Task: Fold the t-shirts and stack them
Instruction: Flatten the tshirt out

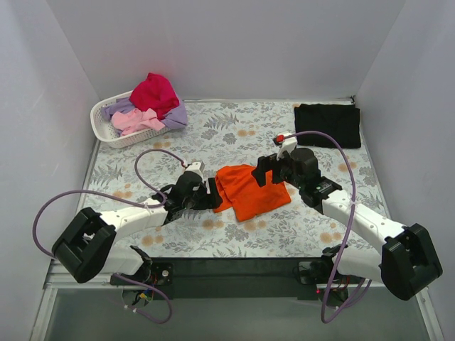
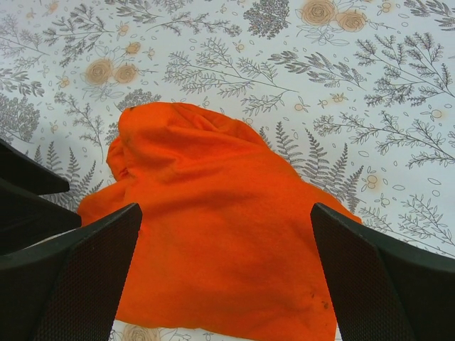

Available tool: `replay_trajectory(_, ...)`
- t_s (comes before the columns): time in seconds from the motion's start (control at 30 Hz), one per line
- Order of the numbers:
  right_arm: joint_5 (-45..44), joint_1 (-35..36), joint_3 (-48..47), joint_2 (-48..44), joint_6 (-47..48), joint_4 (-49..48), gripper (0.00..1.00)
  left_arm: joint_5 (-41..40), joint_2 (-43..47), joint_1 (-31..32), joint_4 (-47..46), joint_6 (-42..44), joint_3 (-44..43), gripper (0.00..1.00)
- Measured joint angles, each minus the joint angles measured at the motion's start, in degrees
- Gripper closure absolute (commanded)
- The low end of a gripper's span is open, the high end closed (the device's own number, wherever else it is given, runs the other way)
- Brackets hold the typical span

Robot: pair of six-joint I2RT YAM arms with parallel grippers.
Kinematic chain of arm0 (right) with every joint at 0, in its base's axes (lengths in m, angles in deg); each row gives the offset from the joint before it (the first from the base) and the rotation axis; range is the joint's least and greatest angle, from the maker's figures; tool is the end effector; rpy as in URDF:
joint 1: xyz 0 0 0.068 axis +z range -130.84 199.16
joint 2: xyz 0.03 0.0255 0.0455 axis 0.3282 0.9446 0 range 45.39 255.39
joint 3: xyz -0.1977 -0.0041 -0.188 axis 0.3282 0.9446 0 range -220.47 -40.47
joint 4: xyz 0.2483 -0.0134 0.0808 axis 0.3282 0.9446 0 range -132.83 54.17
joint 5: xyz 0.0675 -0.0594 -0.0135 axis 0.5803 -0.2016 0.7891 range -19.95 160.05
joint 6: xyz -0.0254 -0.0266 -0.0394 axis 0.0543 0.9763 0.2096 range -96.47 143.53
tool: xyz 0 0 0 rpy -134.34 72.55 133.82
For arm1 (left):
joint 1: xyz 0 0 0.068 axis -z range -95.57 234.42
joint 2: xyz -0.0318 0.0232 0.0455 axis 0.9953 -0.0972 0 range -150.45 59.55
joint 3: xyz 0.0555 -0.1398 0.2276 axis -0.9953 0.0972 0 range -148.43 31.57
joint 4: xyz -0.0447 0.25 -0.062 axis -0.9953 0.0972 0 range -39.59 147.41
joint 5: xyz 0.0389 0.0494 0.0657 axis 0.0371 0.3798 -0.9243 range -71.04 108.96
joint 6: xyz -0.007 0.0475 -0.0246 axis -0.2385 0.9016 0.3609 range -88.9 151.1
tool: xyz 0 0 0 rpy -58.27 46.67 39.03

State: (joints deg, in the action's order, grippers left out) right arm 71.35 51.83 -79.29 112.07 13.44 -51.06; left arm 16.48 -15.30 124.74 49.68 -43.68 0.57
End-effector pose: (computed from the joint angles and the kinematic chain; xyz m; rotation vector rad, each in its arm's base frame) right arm 0.2212 0.1429 0.2577 -0.3966 1.9075 0.5212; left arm 0.1910 -0.1601 0.1669 -0.7701 2.4030 -0.8940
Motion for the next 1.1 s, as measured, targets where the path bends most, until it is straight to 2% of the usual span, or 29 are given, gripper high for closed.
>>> replay_trajectory(0.4,-1.60,0.04,0.02,-0.09,0.28,0.02,0.05,-0.28,-4.42,1.88,-0.96,-2.16,0.00,0.40)
replay_trajectory(0.53,-2.19,0.04,0.02,-0.11,0.44,0.00,0.05,0.17,-5.77,2.10,-3.04,-2.58,0.00,0.49)
replay_trajectory(0.57,-2.32,0.04,0.02,-0.11,0.44,0.02,0.05,0.22,-6.19,2.21,-3.65,-2.64,-0.04,0.59)
replay_trajectory(0.63,-2.51,0.04,0.02,-0.11,0.46,0.02,0.05,0.35,-7.34,2.45,-4.48,-3.02,-0.13,0.71)
replay_trajectory(0.67,-2.60,0.04,0.02,-0.11,0.46,0.02,0.05,0.37,-7.89,2.54,-4.66,-3.21,-0.22,0.81)
replay_trajectory(0.7,-2.67,0.04,0.02,-0.17,0.46,0.04,0.05,0.37,-8.26,2.56,-4.92,-3.32,-0.24,1.00)
replay_trajectory(0.9,-2.49,0.09,0.02,-0.79,0.59,0.15,0.05,-0.59,-8.37,2.69,-1.77,-2.10,-2.03,1.00)
replay_trajectory(1.1,-0.26,2.62,0.00,-0.83,-0.26,0.26,0.06,-7.06,-5.55,2.64,4.98,3.67,-15.65,1.00)
